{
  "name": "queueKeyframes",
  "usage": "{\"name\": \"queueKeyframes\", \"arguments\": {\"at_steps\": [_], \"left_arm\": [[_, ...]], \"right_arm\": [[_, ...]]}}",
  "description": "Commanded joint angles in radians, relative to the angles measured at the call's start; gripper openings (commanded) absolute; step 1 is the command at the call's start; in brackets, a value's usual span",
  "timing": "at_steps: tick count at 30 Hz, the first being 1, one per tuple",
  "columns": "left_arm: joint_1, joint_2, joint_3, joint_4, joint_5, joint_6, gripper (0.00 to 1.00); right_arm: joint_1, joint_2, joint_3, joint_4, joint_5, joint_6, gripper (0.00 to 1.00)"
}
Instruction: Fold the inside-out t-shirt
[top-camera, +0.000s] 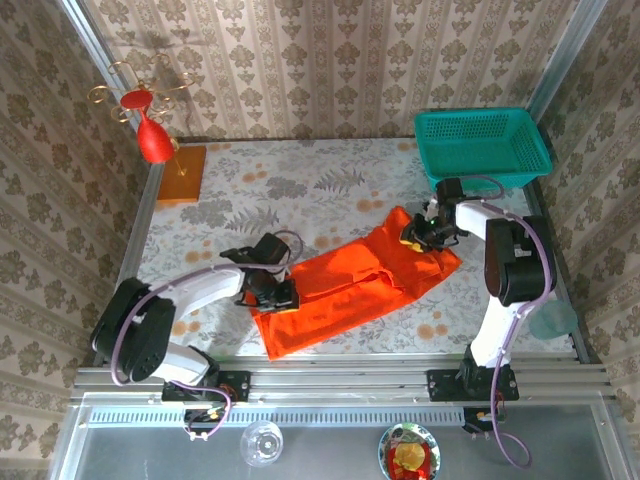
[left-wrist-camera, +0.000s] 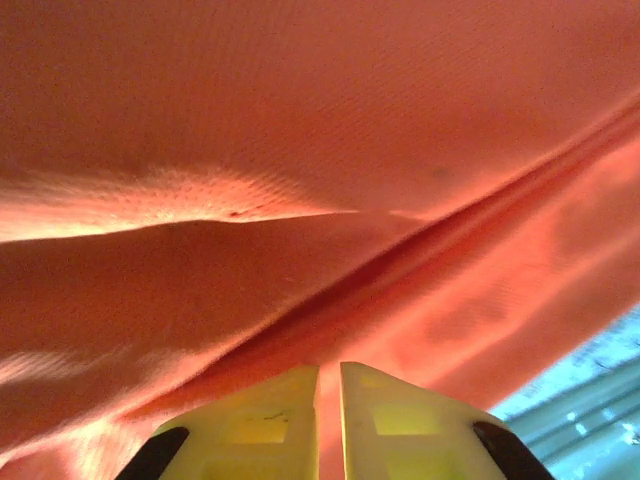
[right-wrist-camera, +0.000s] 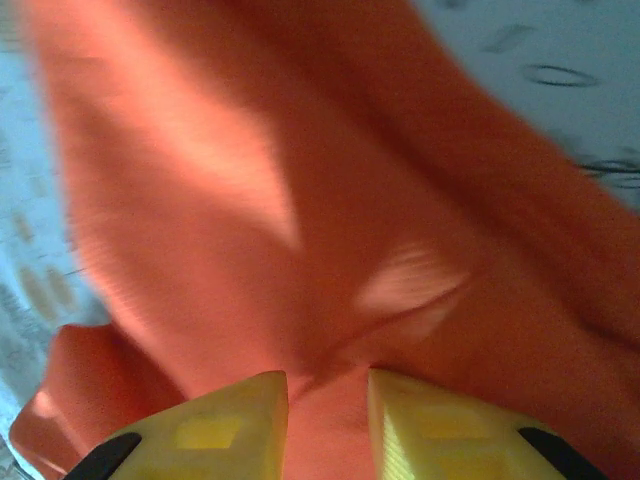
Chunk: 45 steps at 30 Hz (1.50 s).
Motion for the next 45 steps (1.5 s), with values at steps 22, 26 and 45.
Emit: {"name": "queueKeyframes", "arguments": {"at_steps": [22, 26, 45], "left_arm": [[0.434, 0.139, 0.133, -0.165, -0.043, 0.340, 0.12], [0.434, 0.141, 0.165, -0.162, -0.020, 0.336, 0.13], [0.432, 0.094, 0.139, -0.147, -0.056, 0.339, 0.16]], "right_arm": [[-0.112, -0.379, -0.195, -0.238, 0.250, -0.104, 0.33], [-0.057, -0.344, -0.165, -0.293, 0.312, -0.171, 0.38], [0.110, -0.084, -0.024, -0.346, 0.500, -0.226, 0.48]]}}
